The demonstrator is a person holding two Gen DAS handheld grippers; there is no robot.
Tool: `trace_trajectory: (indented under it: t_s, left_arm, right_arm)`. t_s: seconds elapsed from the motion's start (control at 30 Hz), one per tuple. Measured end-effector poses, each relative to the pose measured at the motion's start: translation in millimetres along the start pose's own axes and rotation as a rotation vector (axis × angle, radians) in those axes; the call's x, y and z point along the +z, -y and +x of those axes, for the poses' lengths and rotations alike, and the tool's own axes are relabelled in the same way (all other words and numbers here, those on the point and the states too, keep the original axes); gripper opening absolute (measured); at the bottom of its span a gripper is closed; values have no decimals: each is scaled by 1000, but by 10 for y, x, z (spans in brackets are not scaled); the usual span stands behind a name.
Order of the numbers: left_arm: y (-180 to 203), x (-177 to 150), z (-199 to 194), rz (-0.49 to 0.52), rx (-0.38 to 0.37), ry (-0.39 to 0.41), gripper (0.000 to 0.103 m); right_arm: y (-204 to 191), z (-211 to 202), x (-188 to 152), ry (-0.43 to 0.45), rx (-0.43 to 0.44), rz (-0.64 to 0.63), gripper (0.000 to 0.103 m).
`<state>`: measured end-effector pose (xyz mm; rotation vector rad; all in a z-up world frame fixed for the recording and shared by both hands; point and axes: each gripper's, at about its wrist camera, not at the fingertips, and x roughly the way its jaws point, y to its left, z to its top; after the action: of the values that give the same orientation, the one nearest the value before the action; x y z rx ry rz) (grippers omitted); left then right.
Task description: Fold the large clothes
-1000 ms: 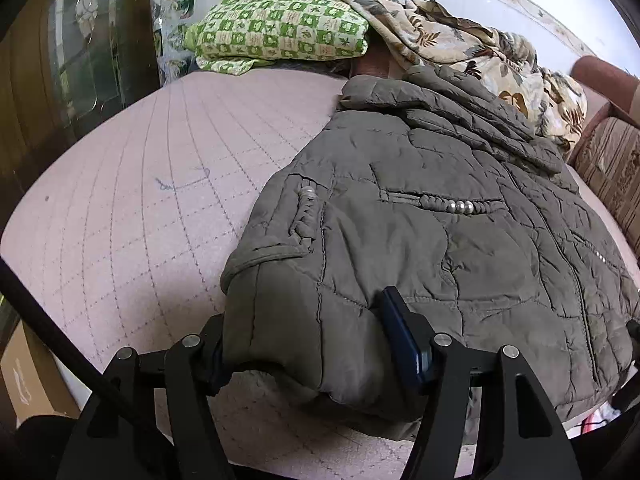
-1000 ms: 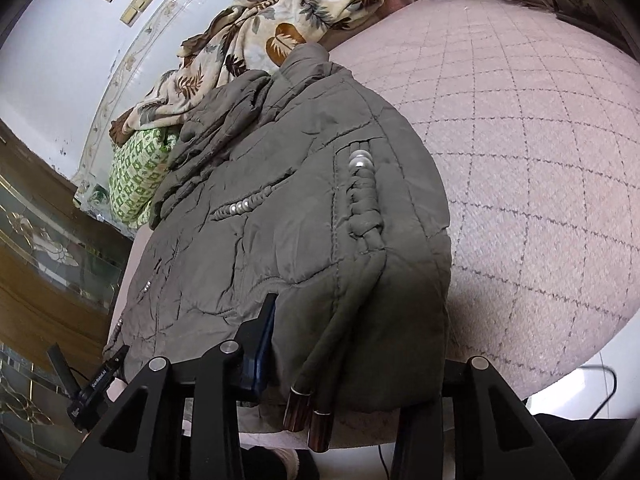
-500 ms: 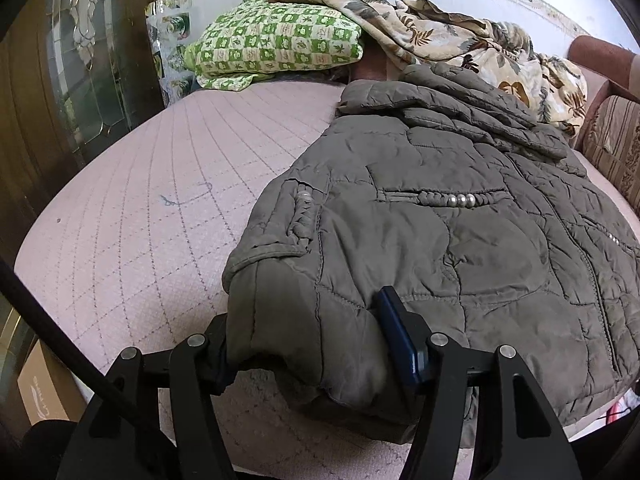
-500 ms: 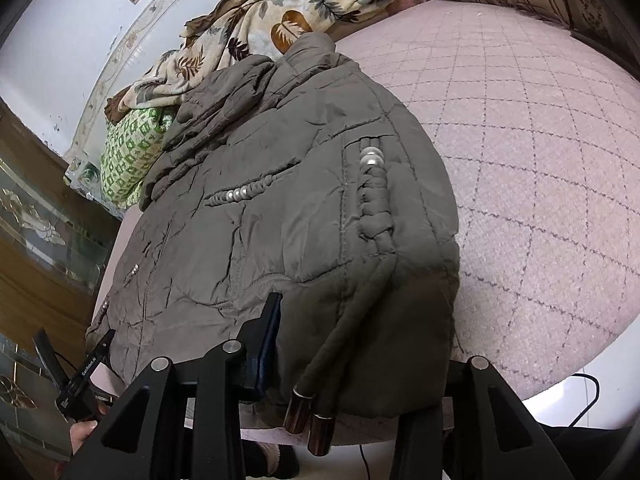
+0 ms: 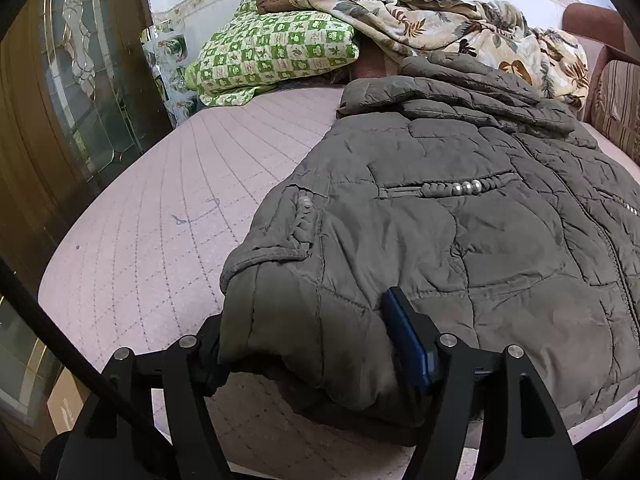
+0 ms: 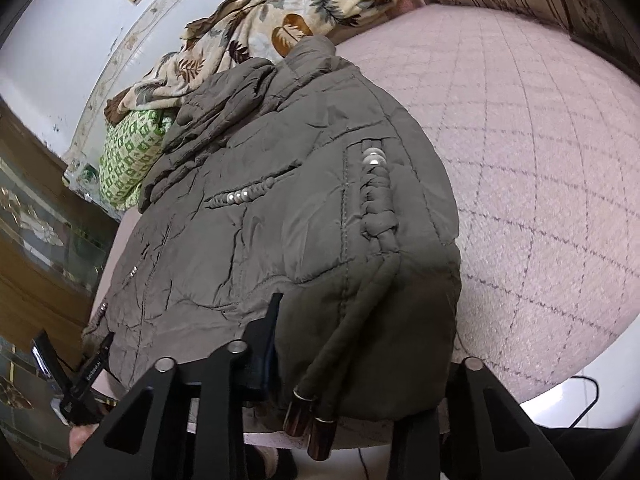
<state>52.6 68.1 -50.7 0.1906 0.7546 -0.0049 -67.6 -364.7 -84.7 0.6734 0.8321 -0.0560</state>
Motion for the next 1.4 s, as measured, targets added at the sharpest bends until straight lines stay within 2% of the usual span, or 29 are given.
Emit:
trace_trajectory:
  t_s: [0.1,0.77,0.83,1.03,1.2,1.4]
  left_arm:
    - [-4,8,3,5,5,-4,70]
    - [43,5,-20,46,24,9,68]
    - [49,6,-22,52,18,11,65]
    - [160,0,-79,110,26,45,45]
    - [144,49,-118,87,13,62,30]
    - [144,89,-165,73,9,84,25]
  right_arm:
    - [-68,-8,3,10,-25,-33,30]
    - [-44,12,8,2,-34,-12,31]
    - [-45,18,11,2,-38,-16,31]
    - [-88,22,7,12,-50,-31,30]
    - [-164,-47,12,53,-56,-76,25]
    - [-163,-93,12,71,-47,-77,25]
